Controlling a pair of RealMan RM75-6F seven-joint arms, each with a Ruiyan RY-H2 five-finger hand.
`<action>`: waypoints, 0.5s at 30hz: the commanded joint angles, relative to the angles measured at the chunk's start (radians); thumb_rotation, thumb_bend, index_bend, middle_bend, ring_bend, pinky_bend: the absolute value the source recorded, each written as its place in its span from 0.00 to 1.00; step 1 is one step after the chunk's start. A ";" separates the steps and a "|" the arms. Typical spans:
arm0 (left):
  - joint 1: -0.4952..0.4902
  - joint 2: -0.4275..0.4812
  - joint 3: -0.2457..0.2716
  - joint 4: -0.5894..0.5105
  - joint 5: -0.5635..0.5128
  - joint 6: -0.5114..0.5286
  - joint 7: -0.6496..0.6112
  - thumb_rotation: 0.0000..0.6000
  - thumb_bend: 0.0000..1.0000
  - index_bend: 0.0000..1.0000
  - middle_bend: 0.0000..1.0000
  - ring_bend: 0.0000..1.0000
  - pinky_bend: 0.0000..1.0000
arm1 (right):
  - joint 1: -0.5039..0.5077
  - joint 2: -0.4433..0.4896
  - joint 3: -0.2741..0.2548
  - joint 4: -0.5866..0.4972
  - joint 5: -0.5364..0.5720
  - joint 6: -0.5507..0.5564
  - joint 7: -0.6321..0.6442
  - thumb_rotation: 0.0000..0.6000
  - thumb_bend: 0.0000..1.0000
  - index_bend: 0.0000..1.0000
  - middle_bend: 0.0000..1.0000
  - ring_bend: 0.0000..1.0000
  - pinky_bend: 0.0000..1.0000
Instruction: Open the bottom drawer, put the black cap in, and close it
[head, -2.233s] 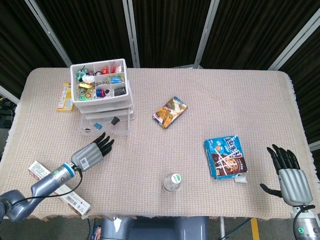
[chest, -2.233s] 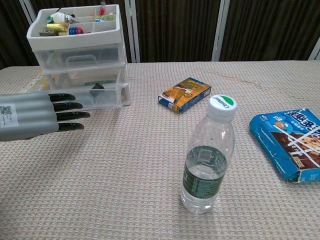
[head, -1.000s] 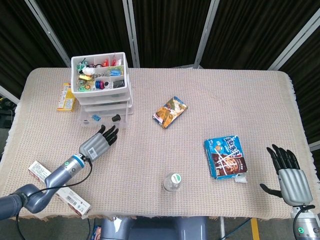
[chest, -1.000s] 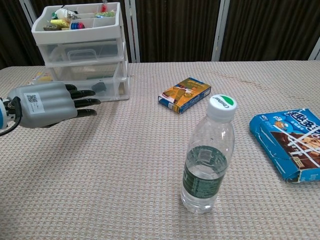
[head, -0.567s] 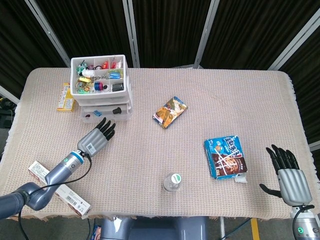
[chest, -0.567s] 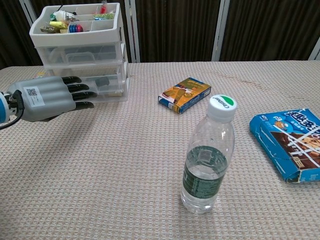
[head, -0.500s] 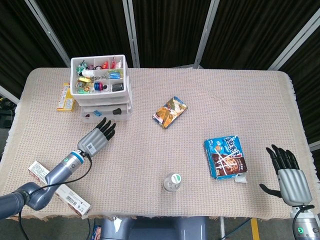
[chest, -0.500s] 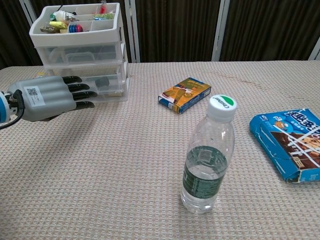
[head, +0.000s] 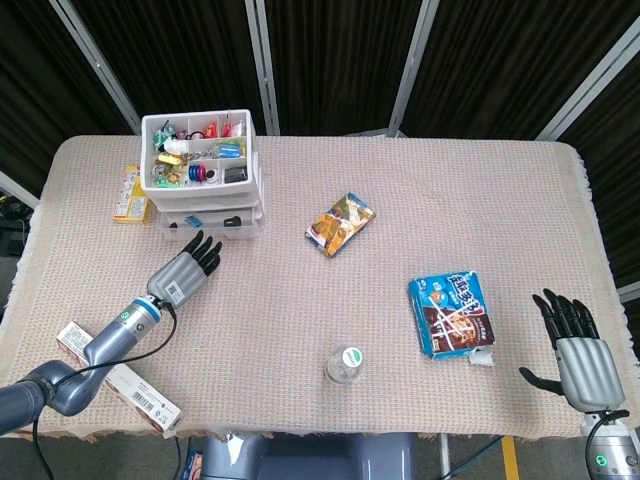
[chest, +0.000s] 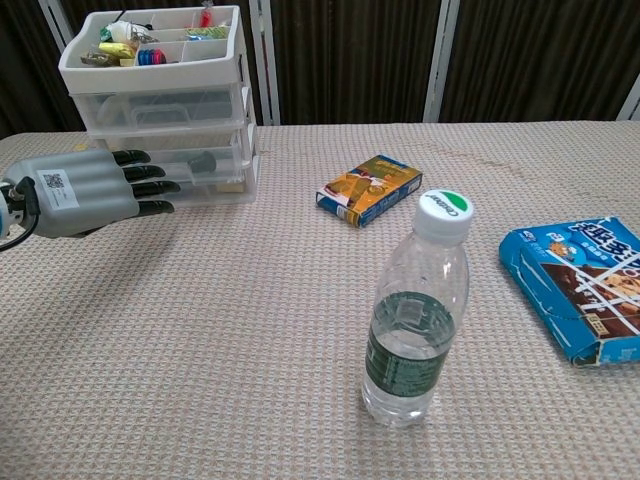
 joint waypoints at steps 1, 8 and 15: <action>-0.006 -0.006 -0.003 0.011 -0.005 -0.005 0.001 1.00 1.00 0.10 0.00 0.00 0.06 | 0.000 0.000 0.000 0.000 0.000 0.001 0.000 1.00 0.00 0.04 0.00 0.00 0.00; -0.023 -0.030 -0.019 0.053 -0.041 -0.023 0.005 1.00 1.00 0.10 0.00 0.00 0.05 | 0.001 0.001 0.000 0.001 0.001 -0.002 0.004 1.00 0.00 0.04 0.00 0.00 0.00; -0.027 -0.043 -0.039 0.090 -0.103 -0.029 0.021 1.00 1.00 0.10 0.00 0.00 0.05 | 0.001 0.002 0.000 0.001 0.000 -0.002 0.008 1.00 0.00 0.04 0.00 0.00 0.00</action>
